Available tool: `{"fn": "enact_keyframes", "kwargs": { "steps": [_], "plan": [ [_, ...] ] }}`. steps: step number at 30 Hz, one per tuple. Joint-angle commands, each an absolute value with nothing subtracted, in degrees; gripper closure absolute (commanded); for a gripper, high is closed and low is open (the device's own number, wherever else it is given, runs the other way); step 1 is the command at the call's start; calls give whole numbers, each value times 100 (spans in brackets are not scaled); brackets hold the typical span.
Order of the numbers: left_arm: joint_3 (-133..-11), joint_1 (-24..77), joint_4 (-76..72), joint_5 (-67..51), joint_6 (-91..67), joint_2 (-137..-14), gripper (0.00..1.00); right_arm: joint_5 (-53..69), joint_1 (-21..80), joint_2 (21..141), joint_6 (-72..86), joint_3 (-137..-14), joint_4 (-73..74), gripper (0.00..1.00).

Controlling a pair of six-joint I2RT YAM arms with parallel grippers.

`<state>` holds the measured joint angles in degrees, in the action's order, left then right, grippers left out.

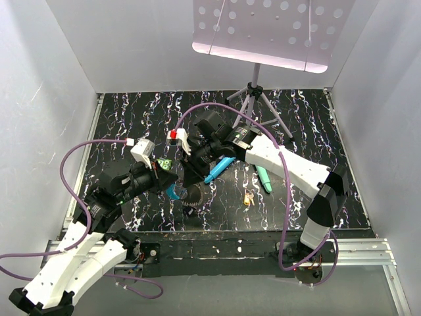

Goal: Put the keys on the keyring
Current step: Adjust the keyring.

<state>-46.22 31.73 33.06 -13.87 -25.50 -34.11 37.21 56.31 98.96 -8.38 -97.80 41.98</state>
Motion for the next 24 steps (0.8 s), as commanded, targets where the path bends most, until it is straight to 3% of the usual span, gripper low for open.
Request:
{"fn": "enact_keyframes", "kwargs": {
  "steps": [1,24],
  "plan": [
    [-4843,3173,3577,-1354,-2382,-3454,100,3858,5572,9782,-712,-9879,3876,99],
    [-5054,3173,3735,-1266,-2215,-3718,100,4482,5484,9826,-431,-9686,3648,99]
  ]
}}
